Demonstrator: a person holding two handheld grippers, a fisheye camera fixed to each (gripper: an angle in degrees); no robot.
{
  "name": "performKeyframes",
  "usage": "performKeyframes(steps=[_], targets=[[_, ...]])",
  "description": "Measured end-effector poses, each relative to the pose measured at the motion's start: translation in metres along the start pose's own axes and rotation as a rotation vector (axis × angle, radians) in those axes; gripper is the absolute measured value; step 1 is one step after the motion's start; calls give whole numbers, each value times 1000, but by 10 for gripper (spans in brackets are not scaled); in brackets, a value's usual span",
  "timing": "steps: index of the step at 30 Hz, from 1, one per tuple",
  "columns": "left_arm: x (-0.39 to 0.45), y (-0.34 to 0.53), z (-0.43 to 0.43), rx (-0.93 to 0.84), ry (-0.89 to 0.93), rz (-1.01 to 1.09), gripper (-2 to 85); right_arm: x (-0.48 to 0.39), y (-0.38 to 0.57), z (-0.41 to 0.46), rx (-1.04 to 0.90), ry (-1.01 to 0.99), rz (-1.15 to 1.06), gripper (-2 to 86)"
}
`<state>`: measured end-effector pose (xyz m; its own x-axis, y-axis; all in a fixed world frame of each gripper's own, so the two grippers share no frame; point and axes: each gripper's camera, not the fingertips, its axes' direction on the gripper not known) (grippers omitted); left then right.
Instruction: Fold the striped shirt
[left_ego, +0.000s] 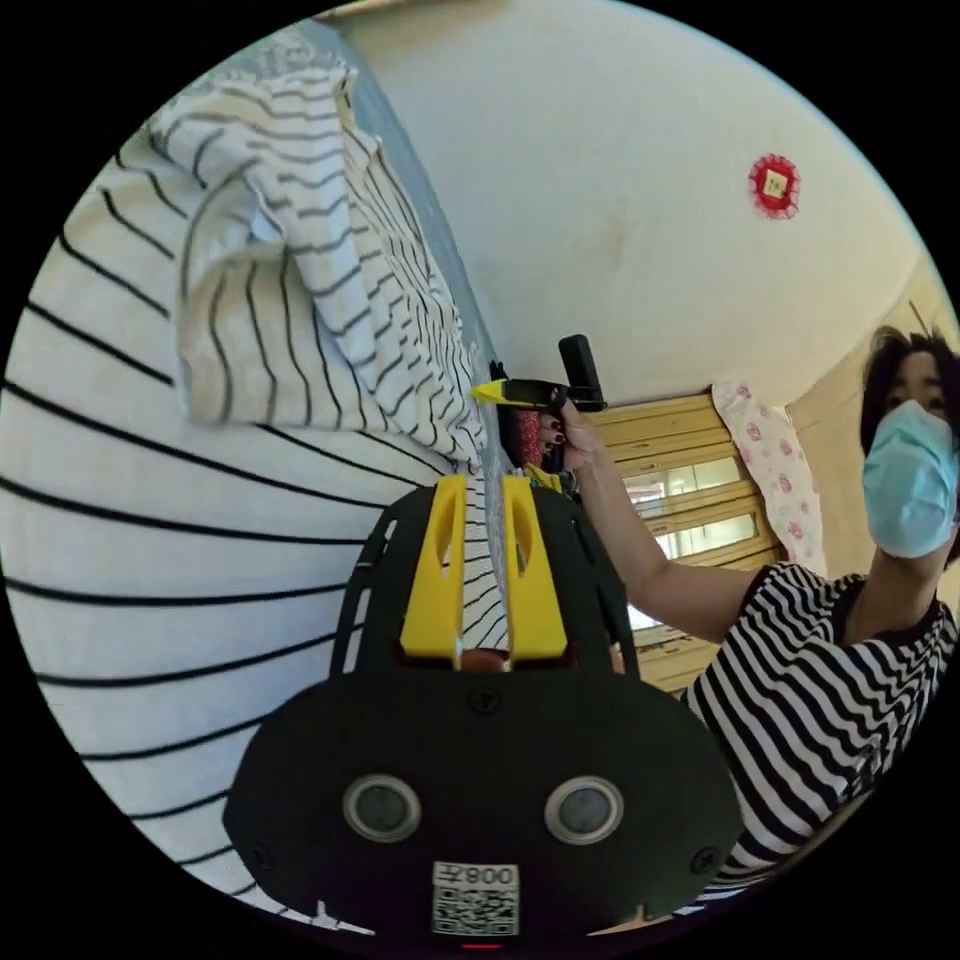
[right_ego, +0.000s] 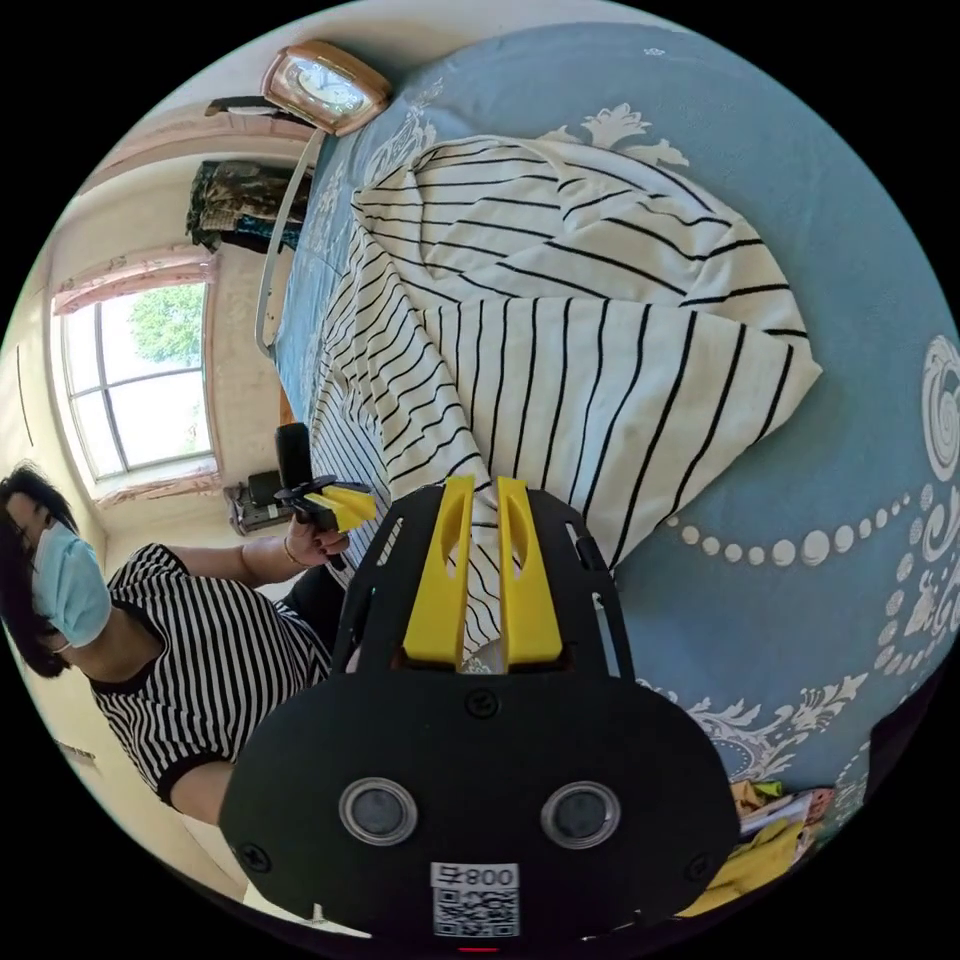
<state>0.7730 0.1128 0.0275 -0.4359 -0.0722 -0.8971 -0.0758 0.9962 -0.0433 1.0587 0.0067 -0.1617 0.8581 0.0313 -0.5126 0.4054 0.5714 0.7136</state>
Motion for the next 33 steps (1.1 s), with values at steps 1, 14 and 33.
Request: performKeyframes(steps=[1,14,33], targets=[[2,-1,-12,18,-30,18,71,-5,-2,-4,36,1,-14,63],[-46,-50,-148,358,-180,-155,74,-148,-162,52,196,-56,-352,63],[-57,-59,-189,374,-149,-101,5,-210,-193,98,93,471,-384,10]])
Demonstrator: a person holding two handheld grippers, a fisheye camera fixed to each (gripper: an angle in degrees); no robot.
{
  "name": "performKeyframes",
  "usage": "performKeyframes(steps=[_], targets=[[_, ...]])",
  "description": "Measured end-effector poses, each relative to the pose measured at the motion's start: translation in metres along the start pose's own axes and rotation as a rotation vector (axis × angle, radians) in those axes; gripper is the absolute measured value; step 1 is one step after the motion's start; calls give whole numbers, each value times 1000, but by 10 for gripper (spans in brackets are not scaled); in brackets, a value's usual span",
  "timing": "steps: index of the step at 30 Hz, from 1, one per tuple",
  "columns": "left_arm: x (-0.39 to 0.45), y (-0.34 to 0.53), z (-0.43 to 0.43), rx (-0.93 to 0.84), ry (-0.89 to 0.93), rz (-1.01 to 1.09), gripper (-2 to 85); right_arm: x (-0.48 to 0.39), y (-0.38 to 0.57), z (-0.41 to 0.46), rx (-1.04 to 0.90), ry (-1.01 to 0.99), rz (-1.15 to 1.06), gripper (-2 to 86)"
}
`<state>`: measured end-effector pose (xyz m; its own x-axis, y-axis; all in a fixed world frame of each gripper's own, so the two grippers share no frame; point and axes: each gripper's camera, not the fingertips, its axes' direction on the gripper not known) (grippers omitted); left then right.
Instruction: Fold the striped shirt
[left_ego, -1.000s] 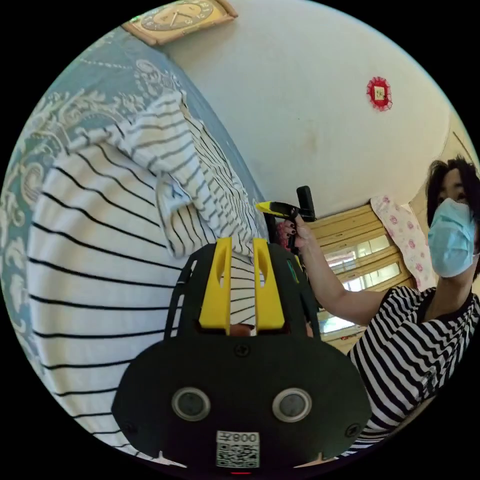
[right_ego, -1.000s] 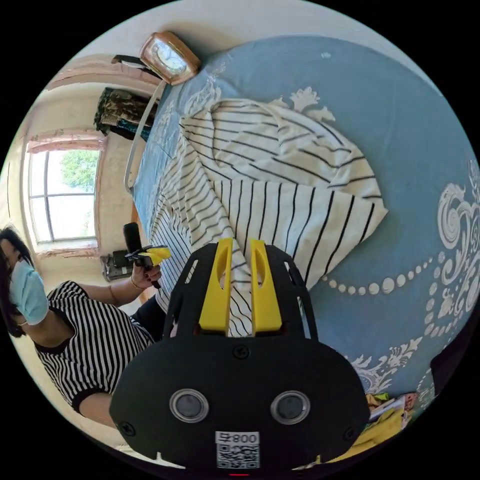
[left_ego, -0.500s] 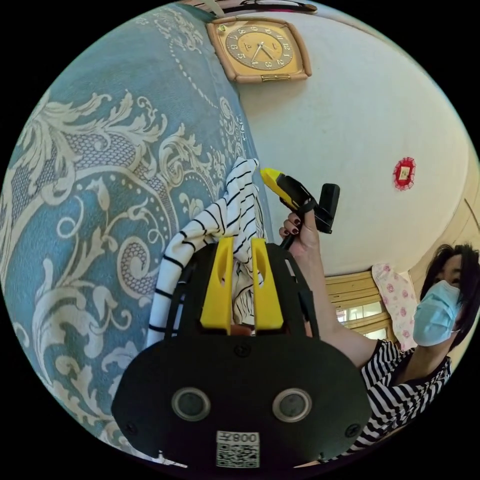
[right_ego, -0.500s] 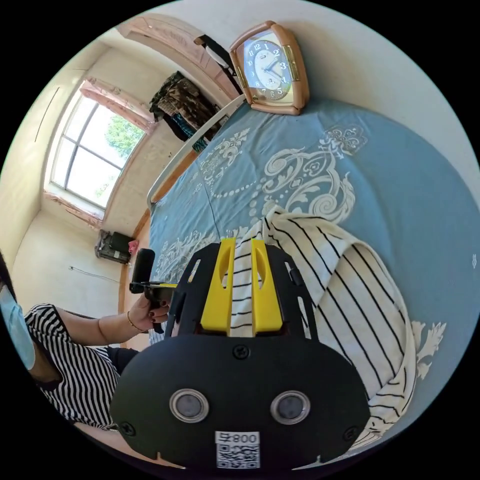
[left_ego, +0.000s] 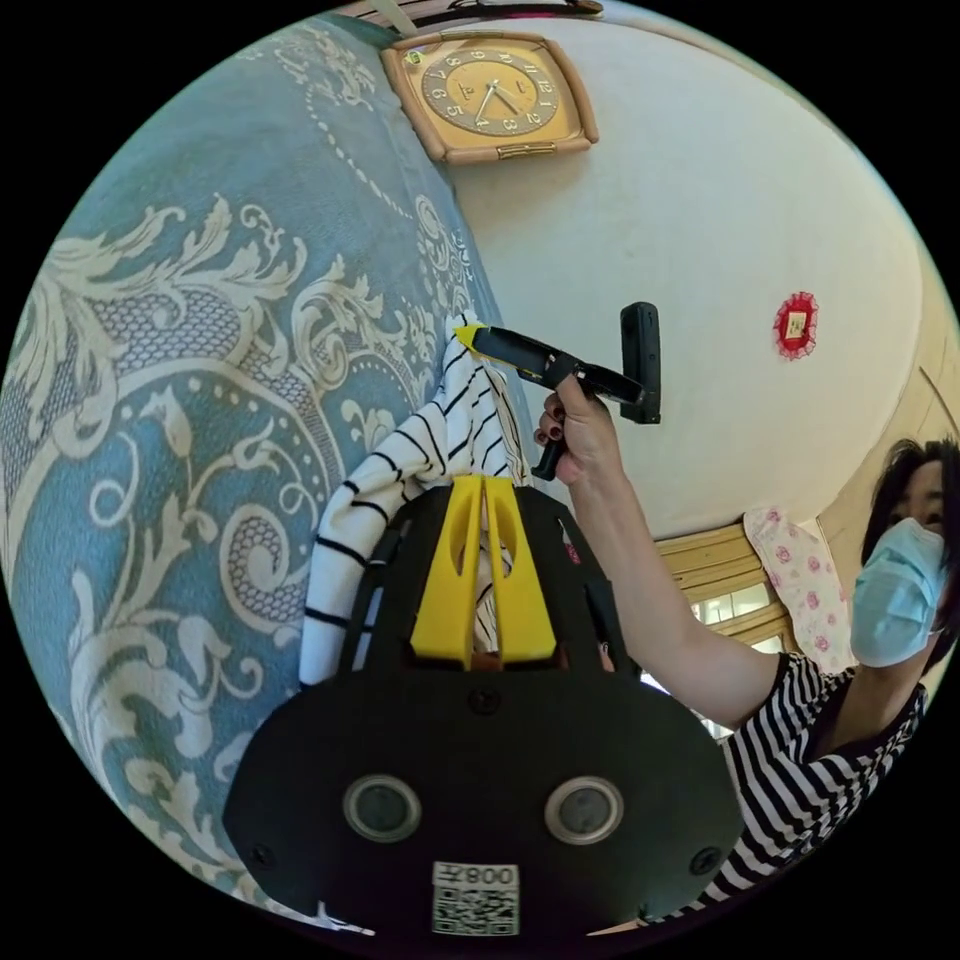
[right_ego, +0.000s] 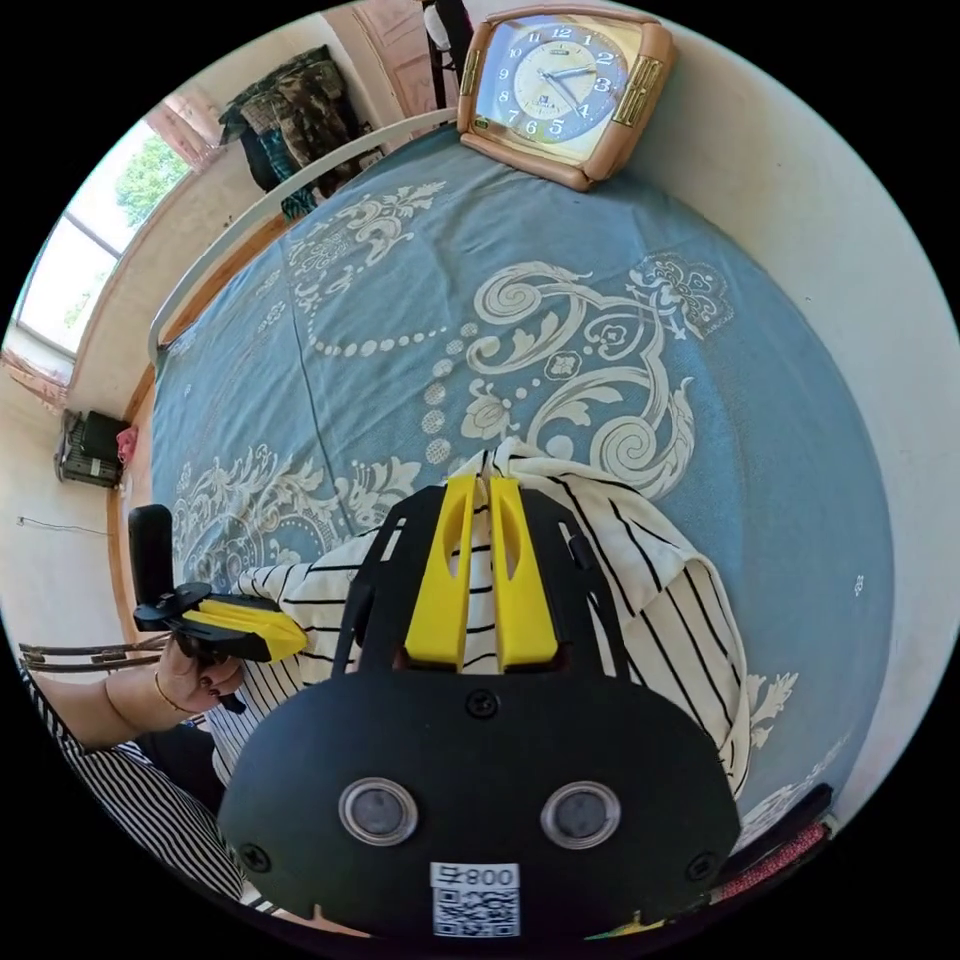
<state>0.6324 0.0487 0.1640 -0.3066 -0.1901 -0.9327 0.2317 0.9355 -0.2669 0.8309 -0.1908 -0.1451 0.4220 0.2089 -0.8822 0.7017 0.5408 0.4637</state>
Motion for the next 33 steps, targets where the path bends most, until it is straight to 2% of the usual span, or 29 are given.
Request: performKeyframes(steps=[2,6,9,12,14,20,23,26,30,33], targets=[[4,-1,-7,31,2,15,3,5,4,-4,32,-64,-2,7],[26,-6,-30,141,-34,138,2,33,27,-36,280,-345,24,4],[37,-11,-36,144,-88,203,1,61,43,-37,301,-414,71,4],[36,-17,-31,106,-148,200,1,87,53,-14,222,-453,155,4],[33,-20,-27,88,-180,173,1,96,60,-5,211,-441,187,5],[32,-27,-32,89,-194,150,2,108,95,-42,371,-346,167,8],[42,-32,-39,116,-124,166,2,95,137,-60,322,-309,65,4],[58,-42,-37,84,-185,237,2,79,208,-71,277,-205,32,2],[60,-58,-23,-45,-368,230,2,78,299,-56,115,-101,125,1],[57,-65,-23,-65,-380,192,2,95,339,-34,7,-50,213,2]])
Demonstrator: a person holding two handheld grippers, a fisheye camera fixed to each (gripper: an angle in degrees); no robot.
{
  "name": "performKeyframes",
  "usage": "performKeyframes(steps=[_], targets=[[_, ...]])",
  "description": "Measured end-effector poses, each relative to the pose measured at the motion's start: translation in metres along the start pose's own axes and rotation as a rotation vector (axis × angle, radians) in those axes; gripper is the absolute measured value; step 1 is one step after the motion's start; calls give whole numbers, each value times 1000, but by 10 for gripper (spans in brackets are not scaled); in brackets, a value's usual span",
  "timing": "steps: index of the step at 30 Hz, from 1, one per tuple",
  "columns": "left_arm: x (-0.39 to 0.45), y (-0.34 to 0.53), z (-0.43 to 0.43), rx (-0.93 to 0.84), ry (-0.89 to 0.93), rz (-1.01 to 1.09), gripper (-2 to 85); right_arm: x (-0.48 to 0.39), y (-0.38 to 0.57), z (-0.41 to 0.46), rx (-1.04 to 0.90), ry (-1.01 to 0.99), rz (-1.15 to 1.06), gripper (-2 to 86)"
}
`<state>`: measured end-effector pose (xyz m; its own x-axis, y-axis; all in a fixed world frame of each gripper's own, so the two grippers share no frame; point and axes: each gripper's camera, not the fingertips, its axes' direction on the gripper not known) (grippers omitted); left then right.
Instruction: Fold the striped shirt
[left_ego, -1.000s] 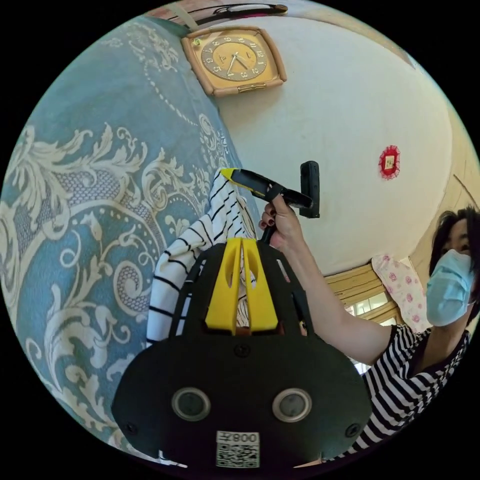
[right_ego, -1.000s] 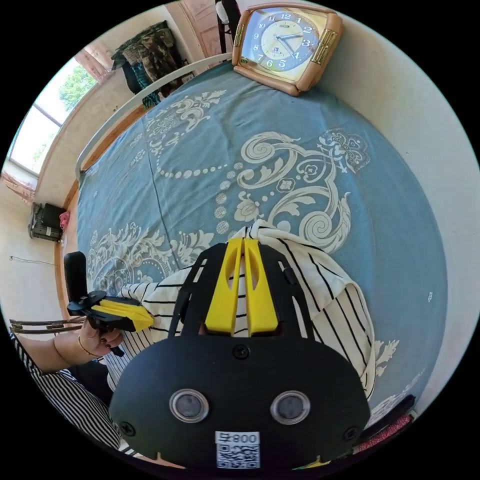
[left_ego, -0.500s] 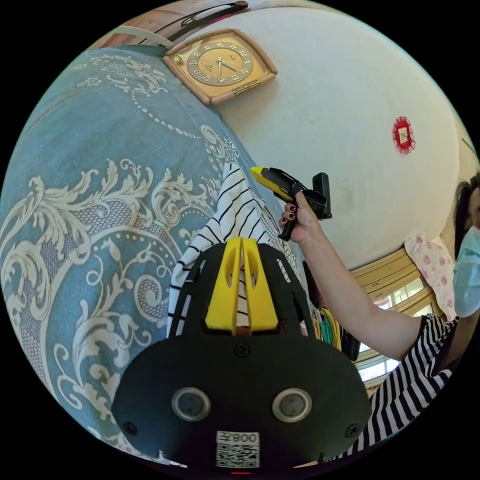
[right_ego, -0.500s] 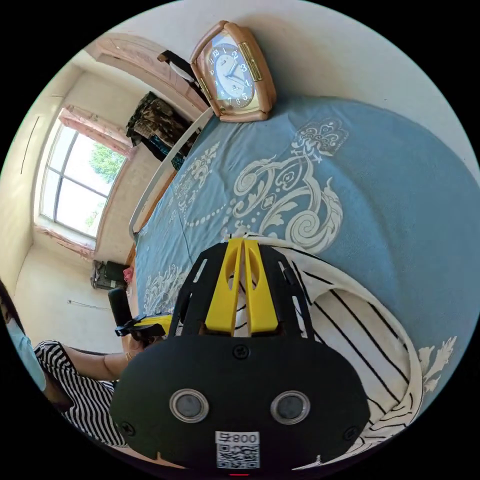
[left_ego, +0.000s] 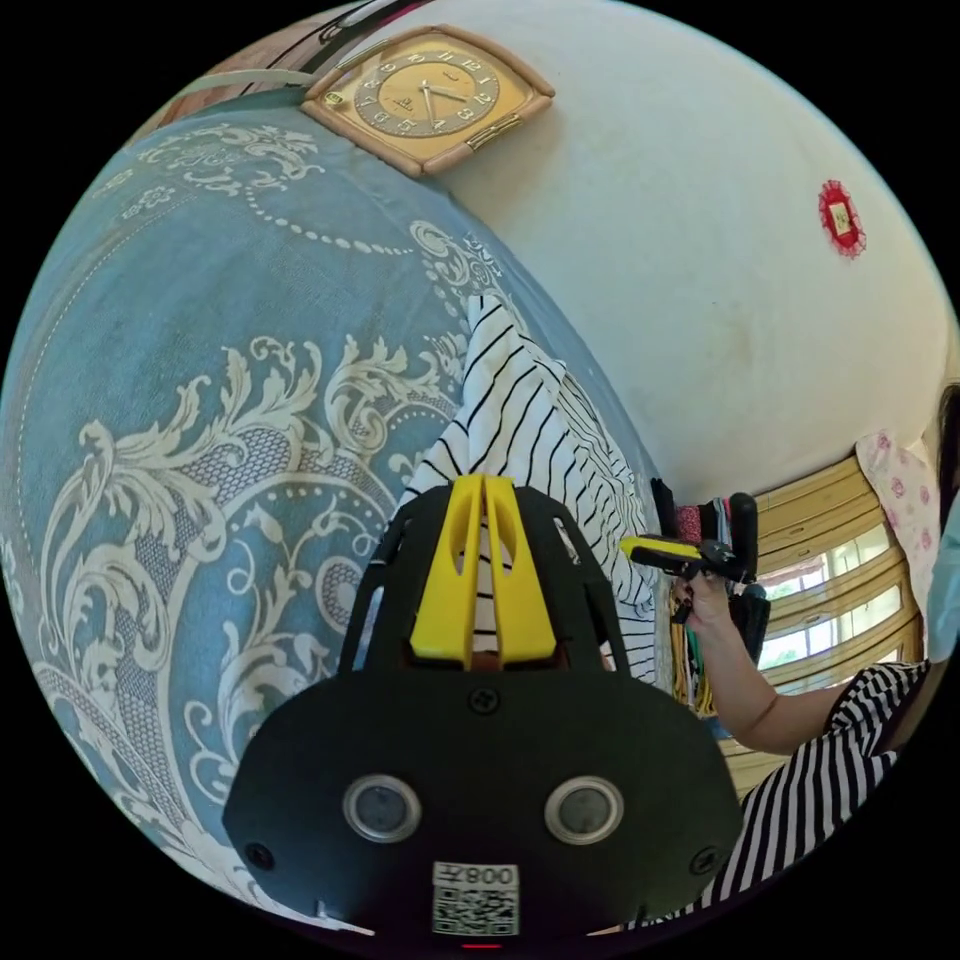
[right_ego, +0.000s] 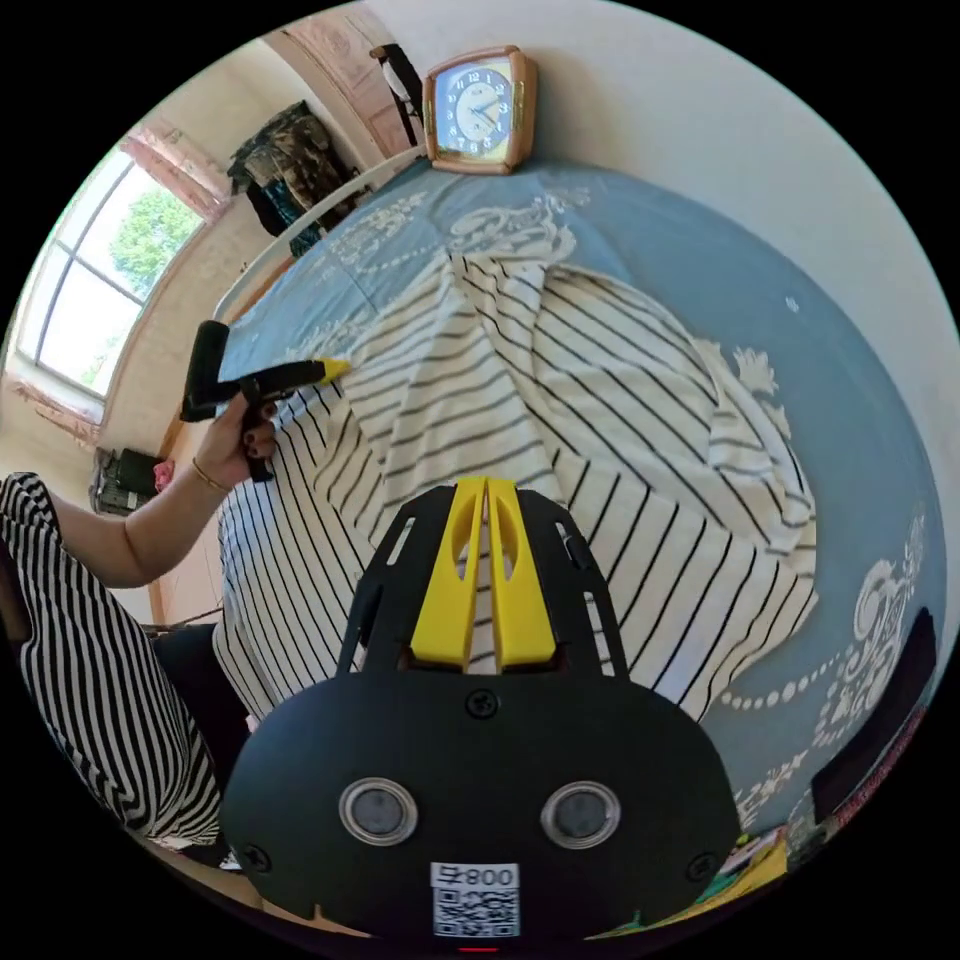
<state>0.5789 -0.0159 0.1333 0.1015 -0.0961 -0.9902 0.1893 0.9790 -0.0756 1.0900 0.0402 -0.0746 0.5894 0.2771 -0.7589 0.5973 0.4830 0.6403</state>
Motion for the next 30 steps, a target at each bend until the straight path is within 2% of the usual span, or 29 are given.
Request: performKeyframes(steps=[4,8,10,13,17,21,25,27,30], targets=[[3,-8,-3,-1,-21,-9,2,34,15,-13,80,-123,105,2],[29,-14,-12,41,-26,55,2,20,42,-44,186,-133,25,1],[39,-17,-10,32,-21,89,2,10,58,-36,156,-129,-9,1],[44,-20,5,-36,-77,89,2,9,79,3,-19,-102,-1,1],[50,-29,3,-45,-75,69,3,30,102,-15,79,-178,61,1],[69,-39,-7,-3,-3,127,2,55,133,-35,182,-70,165,1],[83,-54,8,-43,-23,157,2,82,143,-10,78,-34,226,1],[83,-63,26,-105,-88,139,3,92,149,-11,109,-99,251,1],[86,-70,22,-89,-28,110,5,89,160,-20,152,-75,256,1]])
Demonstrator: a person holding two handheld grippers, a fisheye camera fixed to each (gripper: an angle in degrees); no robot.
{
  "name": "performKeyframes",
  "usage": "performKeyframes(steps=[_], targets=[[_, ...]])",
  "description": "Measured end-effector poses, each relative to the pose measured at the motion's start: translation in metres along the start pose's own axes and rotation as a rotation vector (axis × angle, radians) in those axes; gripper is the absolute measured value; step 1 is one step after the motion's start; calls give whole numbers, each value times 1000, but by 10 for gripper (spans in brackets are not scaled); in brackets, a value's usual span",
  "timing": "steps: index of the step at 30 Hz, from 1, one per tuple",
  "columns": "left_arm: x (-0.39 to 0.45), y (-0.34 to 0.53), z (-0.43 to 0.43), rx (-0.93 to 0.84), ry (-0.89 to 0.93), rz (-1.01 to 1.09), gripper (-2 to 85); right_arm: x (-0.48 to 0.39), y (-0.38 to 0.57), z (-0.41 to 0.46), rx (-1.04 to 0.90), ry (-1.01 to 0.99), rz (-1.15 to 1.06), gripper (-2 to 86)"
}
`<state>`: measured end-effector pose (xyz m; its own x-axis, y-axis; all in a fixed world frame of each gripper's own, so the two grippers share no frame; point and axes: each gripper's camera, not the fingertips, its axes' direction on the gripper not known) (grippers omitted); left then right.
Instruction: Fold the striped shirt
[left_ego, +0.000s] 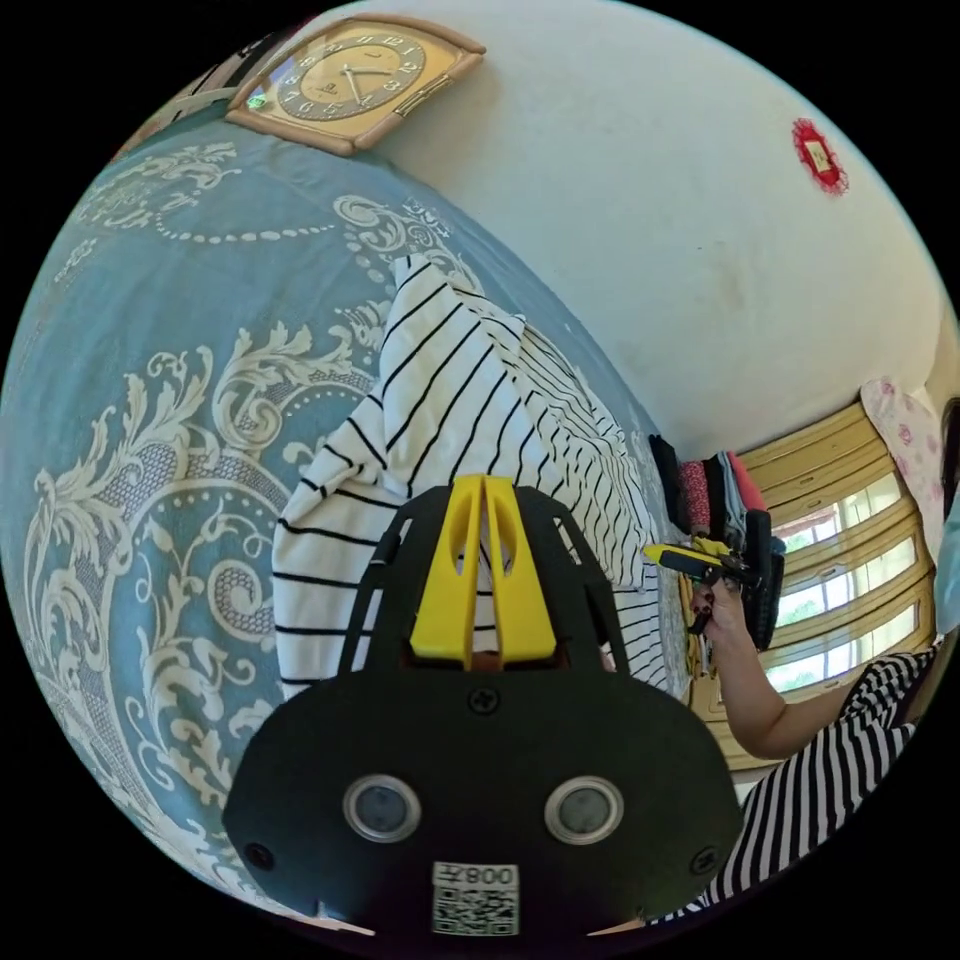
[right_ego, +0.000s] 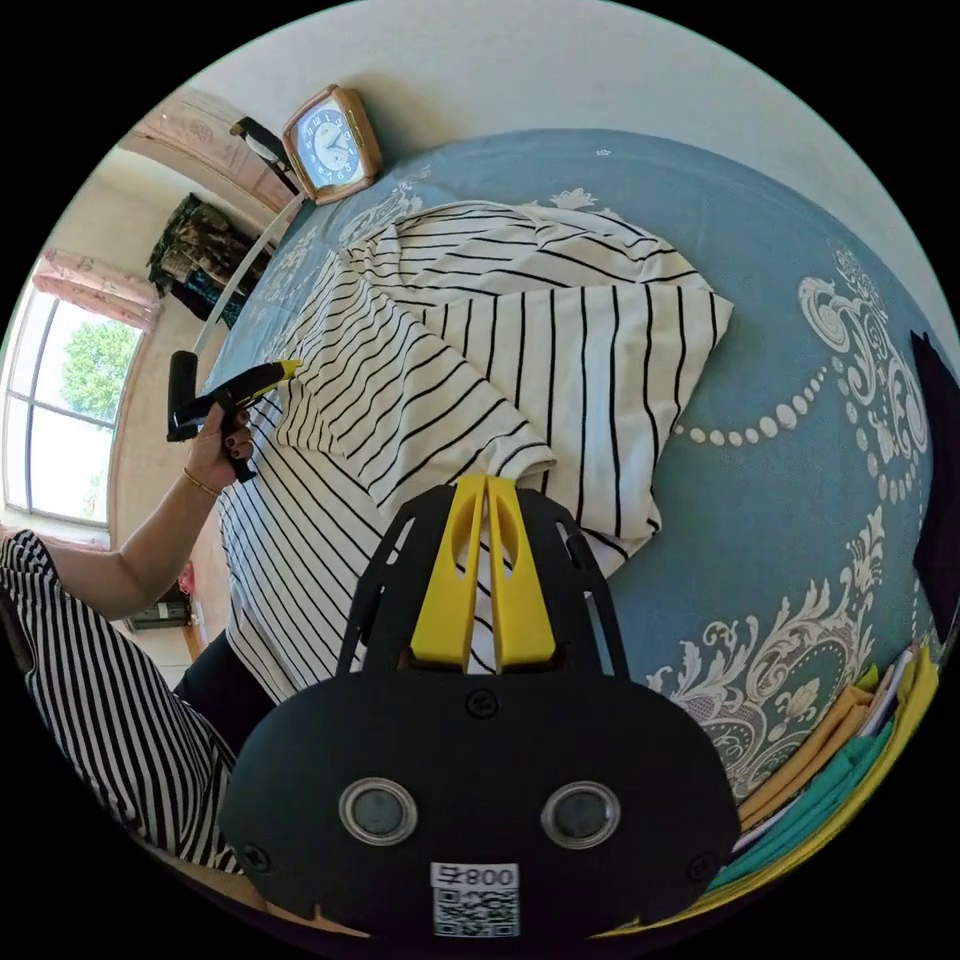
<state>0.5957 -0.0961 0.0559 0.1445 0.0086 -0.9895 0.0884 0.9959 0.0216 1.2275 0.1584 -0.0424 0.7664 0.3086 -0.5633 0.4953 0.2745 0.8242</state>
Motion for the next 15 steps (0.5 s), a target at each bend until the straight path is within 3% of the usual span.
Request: performKeyframes(steps=[8,15], targets=[[12,7,-37,34,-6,-6,21,23,34,-20,57,-19,94,3],[48,-33,-31,41,30,110,34,33,-55,-30,97,175,-24,22]])
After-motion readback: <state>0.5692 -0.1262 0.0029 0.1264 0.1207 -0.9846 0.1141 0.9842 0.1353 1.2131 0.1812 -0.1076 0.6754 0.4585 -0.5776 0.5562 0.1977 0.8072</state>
